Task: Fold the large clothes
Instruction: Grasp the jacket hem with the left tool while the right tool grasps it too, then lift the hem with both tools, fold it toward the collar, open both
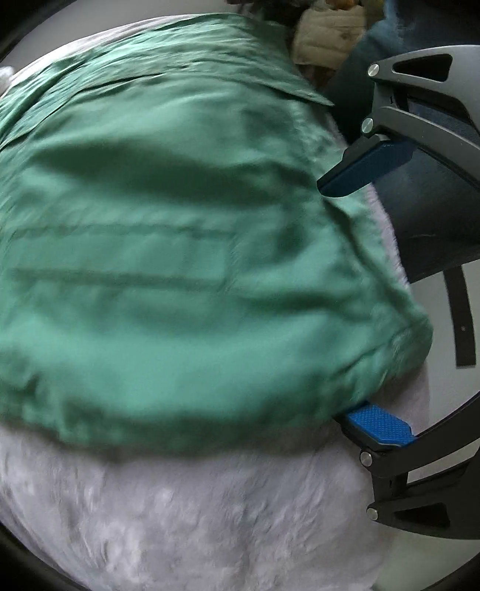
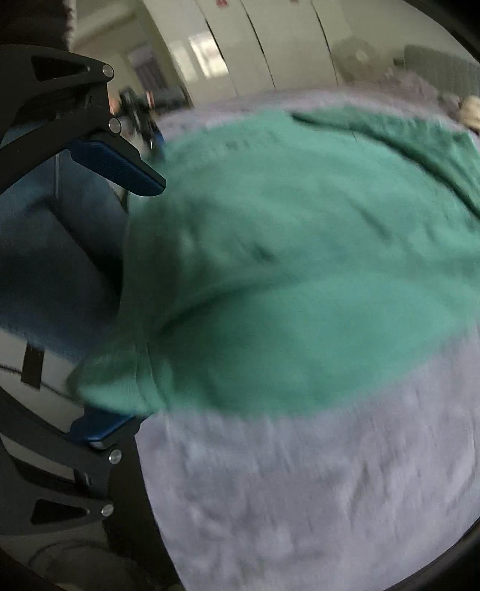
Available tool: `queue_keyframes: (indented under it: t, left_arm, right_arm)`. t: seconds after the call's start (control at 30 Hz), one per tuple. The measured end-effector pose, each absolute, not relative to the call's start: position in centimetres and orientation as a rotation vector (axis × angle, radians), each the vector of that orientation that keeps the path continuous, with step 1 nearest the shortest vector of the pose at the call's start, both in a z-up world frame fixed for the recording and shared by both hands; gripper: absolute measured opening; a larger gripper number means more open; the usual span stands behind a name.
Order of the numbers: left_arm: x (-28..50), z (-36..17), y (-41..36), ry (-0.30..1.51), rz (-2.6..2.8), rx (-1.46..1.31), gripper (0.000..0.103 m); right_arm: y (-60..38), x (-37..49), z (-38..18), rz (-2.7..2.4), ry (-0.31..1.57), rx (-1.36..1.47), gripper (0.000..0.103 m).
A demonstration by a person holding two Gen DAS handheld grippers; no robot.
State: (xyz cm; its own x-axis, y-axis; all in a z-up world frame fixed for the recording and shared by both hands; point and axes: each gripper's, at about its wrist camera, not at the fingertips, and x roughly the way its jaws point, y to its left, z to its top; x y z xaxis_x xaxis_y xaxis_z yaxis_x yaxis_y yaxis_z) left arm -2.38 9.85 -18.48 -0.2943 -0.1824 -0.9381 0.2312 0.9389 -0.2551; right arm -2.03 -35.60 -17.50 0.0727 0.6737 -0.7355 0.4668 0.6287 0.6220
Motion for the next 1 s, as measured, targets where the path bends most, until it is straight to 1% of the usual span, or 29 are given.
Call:
queue_keyframes:
  t: [0.13,0.17,0.2,0.23,0.27,0.3,0.33,0.37,0.4,0.43,0.47,0.5,0.63,0.83,0.9,1.0]
  left_arm:
    - [-3.1,-18.3,8.5,1.817,-0.423,0.073,0.103]
    - [-3.0,-18.1,8.3,1.812,-0.408,0.060,0.100]
    - [-2.9,-17.8,8.3,1.804,-0.385,0.058,0.083]
    - [-2.4,-17.5,8.3,1.805,-0.363,0.071,0.071]
    - [-2.2,-17.1,8.3,1.804,-0.364,0.067,0.066]
    - [-1.8,-16.5,8.2,1.795,-0.363,0.062,0.048]
    - [-1.3,-15.9,8.4,1.789,-0.371,0.059,0.033]
    - [-1.5,-15.5,9.0,1.790,-0.389,0.044,0.028]
    - [-1.1,-15.0,9.2,1.791,-0.409,0.016,0.020]
    - [-0.8,-14.5,9.6,1.799,-0.429,-0.025,0.018]
    - [-0.5,-13.9,10.0,1.803,-0.448,-0.066,0.016]
    - [0.0,-13.3,10.5,1.803,-0.467,-0.109,0.012]
    - [2.4,-9.6,12.8,1.745,-0.520,-0.325,0.012]
    - [8.2,-4.4,14.9,1.506,-0.507,-0.576,0.012]
    - [11.7,-3.3,14.9,1.428,-0.504,-0.608,0.012]
    - [17.2,-3.1,14.9,1.350,-0.484,-0.594,0.012]
  right_arm:
    - [-34.9,-1.7,-16.6,0.297,1.459,1.129,0.103]
    - [-35.0,-1.6,-16.7,0.281,1.456,1.136,0.103]
    - [-35.0,-1.6,-16.8,0.266,1.460,1.135,0.103]
    - [-35.1,-1.5,-17.1,0.242,1.468,1.131,0.102]
    - [-35.2,-1.5,-17.2,0.220,1.474,1.128,0.100]
    - [-35.2,-1.5,-17.3,0.200,1.479,1.134,0.095]
    - [-35.3,-1.7,-17.5,0.182,1.487,1.143,0.074]
    - [-35.4,-1.8,-17.6,0.165,1.503,1.142,0.056]
    - [-35.4,-1.8,-17.8,0.144,1.528,1.126,0.014]
    - [-35.3,-1.8,-17.7,0.131,1.541,1.101,0.009]
    - [-35.6,-2.0,-17.5,0.140,1.531,1.097,0.009]
    - [-35.5,-1.8,-17.1,0.162,1.513,1.093,0.009]
    - [-35.2,-0.3,-14.3,0.297,1.361,1.212,0.009]
    - [-36.3,5.7,-9.5,0.408,1.113,1.318,0.009]
    - [-37.0,8.7,-8.5,0.425,1.050,1.337,0.009]
    - [-37.8,13.6,-7.8,0.437,0.989,1.356,0.009]
